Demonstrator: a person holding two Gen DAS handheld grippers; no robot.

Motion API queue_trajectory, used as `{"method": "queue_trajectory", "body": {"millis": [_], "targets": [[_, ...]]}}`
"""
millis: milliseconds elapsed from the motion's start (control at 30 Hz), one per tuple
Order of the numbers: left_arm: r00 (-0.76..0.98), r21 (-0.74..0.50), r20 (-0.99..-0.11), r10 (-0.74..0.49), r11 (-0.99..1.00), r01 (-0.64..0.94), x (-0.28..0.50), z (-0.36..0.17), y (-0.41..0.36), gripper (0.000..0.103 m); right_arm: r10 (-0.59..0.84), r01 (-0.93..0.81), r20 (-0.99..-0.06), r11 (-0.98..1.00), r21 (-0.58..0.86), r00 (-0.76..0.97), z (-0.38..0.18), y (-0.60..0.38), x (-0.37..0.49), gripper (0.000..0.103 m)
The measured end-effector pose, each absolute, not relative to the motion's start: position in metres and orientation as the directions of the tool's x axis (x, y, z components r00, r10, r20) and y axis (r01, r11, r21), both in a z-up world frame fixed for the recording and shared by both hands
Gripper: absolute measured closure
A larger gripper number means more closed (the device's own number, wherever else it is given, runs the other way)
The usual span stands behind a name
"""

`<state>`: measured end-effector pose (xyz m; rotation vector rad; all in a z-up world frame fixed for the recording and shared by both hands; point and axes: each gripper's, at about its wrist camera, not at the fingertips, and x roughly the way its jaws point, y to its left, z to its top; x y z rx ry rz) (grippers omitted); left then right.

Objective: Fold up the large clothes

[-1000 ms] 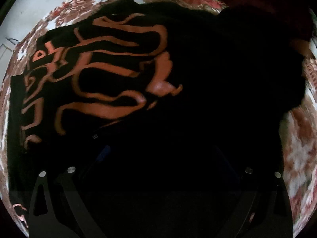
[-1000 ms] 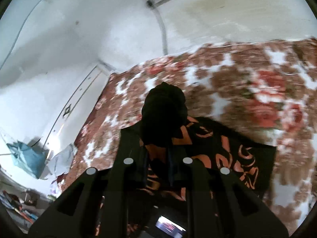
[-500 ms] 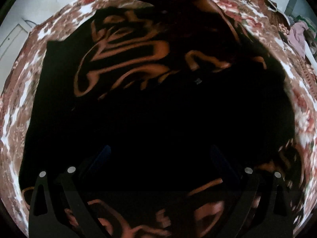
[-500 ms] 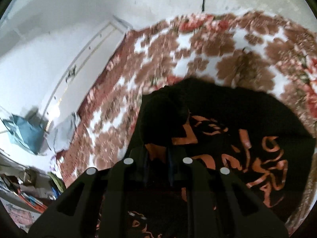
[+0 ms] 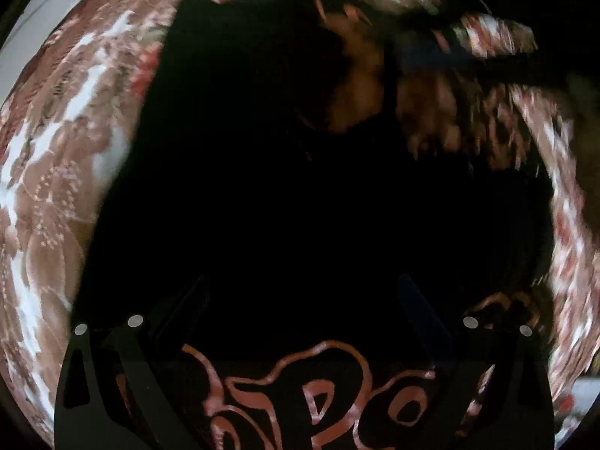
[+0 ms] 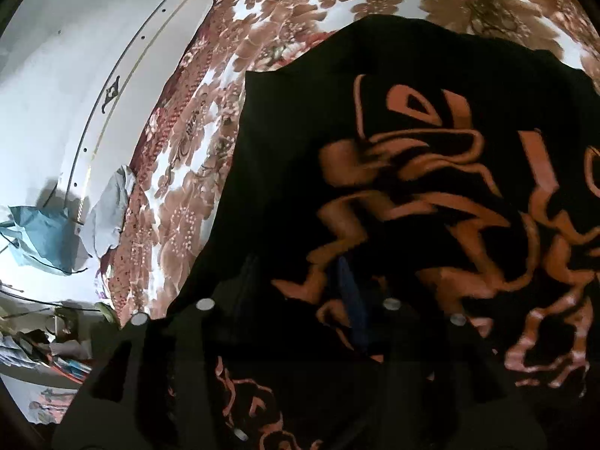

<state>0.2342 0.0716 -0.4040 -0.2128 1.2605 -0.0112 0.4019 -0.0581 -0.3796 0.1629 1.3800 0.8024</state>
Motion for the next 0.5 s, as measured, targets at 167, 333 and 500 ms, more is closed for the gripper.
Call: {"method": "queue_trajectory", "body": {"millis": [167,333,500], "targets": [[0.387,-0.218,-0.910,-0.150,0.966,-0.137,0.269,-0.381,0.090,0.006,0.495,-0.417,-0.864,0.807,0.418,0.092,-0.360,-0.118,0.412,0.049],[0.414,-0.332,-0.878,-0.241,0.929,-0.162,0.309,-0.386,0.108,0.006,0.225,-0.330,-0.946,0.933,0.141,0.235,-0.372,-0.222,0.424,0.041],[0.373,-0.334,-0.890,-0.263,0.933,-0.137,0.346,-0.403,0.102,0.006,0.148,-0.215,-0.959,0.972,0.096,0.240,-0.394,-0.286,0.427,0.041]]}}
